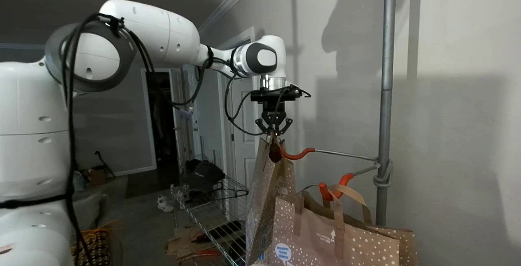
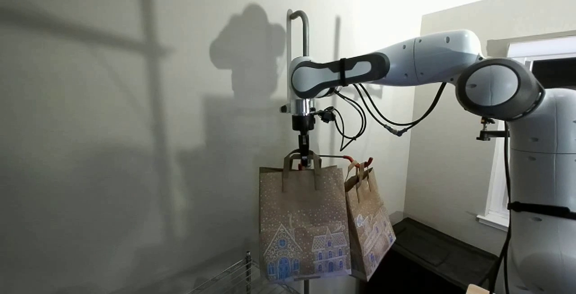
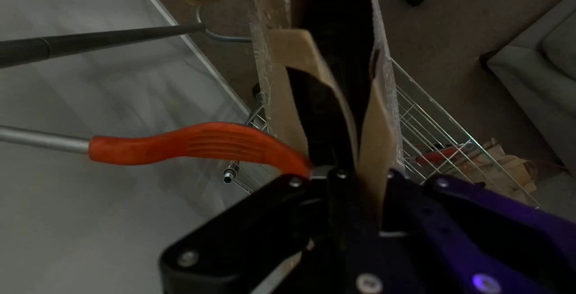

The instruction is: Hang the paper bags on the stand.

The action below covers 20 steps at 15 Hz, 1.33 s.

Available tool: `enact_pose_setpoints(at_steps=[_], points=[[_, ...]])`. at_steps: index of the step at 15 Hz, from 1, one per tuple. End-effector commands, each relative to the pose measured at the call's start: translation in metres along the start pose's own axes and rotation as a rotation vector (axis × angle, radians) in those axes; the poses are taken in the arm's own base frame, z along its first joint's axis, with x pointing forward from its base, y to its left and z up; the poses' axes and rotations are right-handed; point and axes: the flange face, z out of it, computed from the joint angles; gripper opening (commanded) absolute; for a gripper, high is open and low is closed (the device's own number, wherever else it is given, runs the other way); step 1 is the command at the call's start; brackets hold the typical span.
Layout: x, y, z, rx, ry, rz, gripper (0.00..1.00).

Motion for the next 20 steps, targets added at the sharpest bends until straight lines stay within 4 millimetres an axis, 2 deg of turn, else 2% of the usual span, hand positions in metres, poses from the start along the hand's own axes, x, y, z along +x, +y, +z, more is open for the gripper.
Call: enact_pose_setpoints(at_steps=[1,5,8,15,20], points=[[-0.004,0.021,-0.005,-0.004,-0.005,0.016,0.04],[-0.009,0.033,-0.011,-0.042,-0.015,0.045,0.05],[-0.008,0.040,-0.009,-0.060,-0.033,0.059,0.04],[0.003,0.049,0.018,-0.057,-0.079,0.070,0.04],[0.003,0.052,0.030,-0.055,-0.112,0.085,0.04]])
